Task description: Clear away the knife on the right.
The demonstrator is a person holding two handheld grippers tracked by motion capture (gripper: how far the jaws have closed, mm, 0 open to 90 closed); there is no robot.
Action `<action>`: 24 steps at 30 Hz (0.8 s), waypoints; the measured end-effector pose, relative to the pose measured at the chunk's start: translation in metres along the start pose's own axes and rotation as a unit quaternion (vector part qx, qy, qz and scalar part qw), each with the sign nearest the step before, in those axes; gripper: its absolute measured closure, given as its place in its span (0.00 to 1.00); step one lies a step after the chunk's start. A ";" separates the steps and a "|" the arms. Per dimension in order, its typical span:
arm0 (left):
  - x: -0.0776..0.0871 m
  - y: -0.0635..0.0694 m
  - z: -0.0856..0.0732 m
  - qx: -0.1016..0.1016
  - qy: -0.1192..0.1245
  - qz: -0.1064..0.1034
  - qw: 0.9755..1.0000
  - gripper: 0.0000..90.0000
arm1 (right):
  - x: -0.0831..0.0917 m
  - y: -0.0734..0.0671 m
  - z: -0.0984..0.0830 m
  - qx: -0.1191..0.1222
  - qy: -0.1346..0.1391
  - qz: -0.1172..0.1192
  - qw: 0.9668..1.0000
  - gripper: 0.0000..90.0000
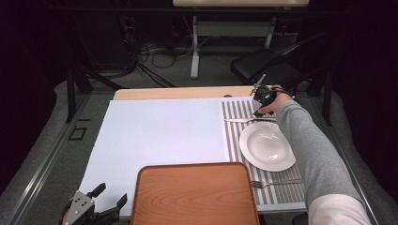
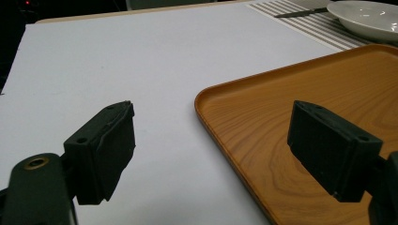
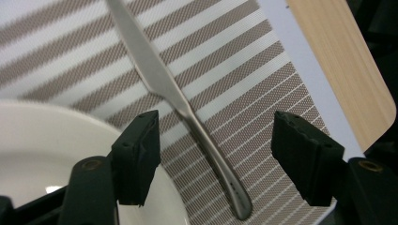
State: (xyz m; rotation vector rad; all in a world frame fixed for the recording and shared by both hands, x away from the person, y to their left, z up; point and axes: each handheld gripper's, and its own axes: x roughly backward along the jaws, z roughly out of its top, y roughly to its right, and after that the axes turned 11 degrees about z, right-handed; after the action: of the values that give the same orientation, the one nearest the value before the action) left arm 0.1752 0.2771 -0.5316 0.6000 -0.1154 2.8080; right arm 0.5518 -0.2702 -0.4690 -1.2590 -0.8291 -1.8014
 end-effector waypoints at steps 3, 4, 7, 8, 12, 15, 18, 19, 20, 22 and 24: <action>0.000 -0.001 0.000 0.001 0.000 0.001 1.000 0.17 | 0.001 -0.002 0.001 0.061 -0.021 -0.007 0.998 0.37; 0.000 -0.001 0.000 0.001 0.001 0.001 1.000 0.17 | 0.001 -0.003 0.001 0.073 -0.022 -0.007 0.997 0.38; 0.001 -0.001 0.000 0.001 0.001 0.002 1.000 0.17 | 0.000 -0.005 0.002 0.116 -0.047 -0.014 0.992 0.39; 0.000 -0.001 0.000 0.001 0.000 0.002 1.000 0.17 | -0.001 -0.007 0.002 0.130 -0.061 -0.018 0.989 0.40; -0.001 -0.001 0.000 0.000 -0.001 0.000 1.000 0.17 | -0.004 -0.009 0.005 0.161 -0.061 0.000 0.985 0.43; -0.002 0.000 0.000 -0.002 -0.001 0.000 1.000 0.17 | -0.006 -0.010 0.007 0.174 -0.065 -0.002 0.983 0.43; -0.002 -0.001 -0.001 -0.001 -0.003 0.001 1.000 0.17 | -0.006 -0.008 0.007 0.182 -0.071 0.001 0.981 0.44; -0.002 -0.001 -0.001 0.000 -0.003 0.001 1.000 0.17 | -0.006 -0.008 0.007 0.178 -0.076 0.000 0.981 0.43; -0.001 -0.001 -0.001 0.000 -0.003 0.001 1.000 0.17 | -0.008 -0.006 0.006 0.181 -0.073 -0.004 0.981 0.43; -0.001 -0.002 -0.001 0.002 -0.002 0.002 1.000 0.17 | -0.008 -0.004 0.004 0.184 -0.074 -0.007 0.980 0.42; -0.001 -0.002 -0.001 0.004 -0.001 0.005 1.000 0.17 | -0.009 -0.004 0.003 0.183 -0.074 -0.008 0.980 0.44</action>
State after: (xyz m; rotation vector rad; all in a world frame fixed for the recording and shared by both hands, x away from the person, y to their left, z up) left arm 0.1757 0.2787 -0.5332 0.6058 -0.1080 2.8180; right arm 0.5515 -0.2637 -0.4766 -1.1518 -1.1969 -1.4917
